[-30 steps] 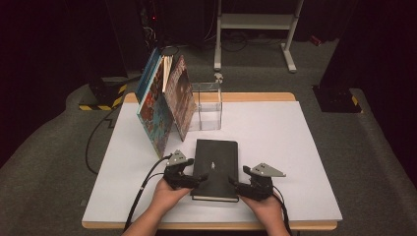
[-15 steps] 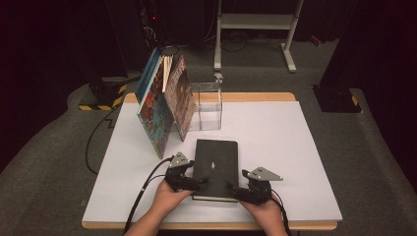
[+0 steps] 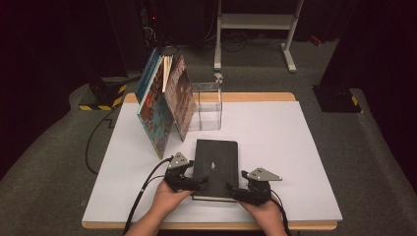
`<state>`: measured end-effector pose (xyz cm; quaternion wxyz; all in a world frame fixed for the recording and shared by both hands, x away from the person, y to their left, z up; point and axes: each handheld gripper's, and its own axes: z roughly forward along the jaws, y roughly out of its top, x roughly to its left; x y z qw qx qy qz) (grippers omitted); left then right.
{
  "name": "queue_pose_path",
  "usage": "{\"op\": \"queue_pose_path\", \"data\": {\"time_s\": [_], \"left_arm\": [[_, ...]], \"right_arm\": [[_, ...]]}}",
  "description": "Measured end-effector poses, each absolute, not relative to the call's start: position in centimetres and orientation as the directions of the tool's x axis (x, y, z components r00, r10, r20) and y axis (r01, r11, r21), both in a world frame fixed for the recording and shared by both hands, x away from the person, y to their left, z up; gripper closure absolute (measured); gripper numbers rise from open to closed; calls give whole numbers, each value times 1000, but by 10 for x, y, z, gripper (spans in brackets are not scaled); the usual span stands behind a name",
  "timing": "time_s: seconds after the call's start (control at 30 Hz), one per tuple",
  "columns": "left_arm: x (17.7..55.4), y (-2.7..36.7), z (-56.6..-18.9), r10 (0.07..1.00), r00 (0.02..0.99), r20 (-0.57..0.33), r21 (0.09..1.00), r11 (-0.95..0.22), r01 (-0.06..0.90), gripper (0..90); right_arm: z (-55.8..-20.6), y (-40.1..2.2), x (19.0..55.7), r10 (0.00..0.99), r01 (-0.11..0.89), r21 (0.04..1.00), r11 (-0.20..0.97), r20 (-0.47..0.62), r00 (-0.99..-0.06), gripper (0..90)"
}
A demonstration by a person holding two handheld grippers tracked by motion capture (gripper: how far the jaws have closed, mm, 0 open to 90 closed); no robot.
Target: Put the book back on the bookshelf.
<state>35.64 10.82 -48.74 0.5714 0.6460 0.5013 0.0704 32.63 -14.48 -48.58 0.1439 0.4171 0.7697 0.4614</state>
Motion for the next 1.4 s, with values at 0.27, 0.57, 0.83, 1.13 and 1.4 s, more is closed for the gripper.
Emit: {"op": "queue_pose_path", "data": {"time_s": [0.27,0.57,0.83,1.13,1.4], "left_arm": [[354,106,-489,709,493,-504,798,164,580,124],[350,106,-482,703,527,-478,829,162,535,146],[355,108,-473,681,529,-507,825,207,526,180],[377,110,-468,677,519,-522,815,217,536,339],[391,113,-468,661,525,-536,810,229,540,359]], "right_arm": [[-486,-144,326,771,512,830,223,171,-613,273],[-484,-145,324,764,507,835,216,179,-620,266],[-479,-146,319,745,494,842,217,185,-641,263],[-483,-148,322,743,515,832,206,210,-636,262],[-484,-148,323,738,520,831,198,222,-637,262]]}}
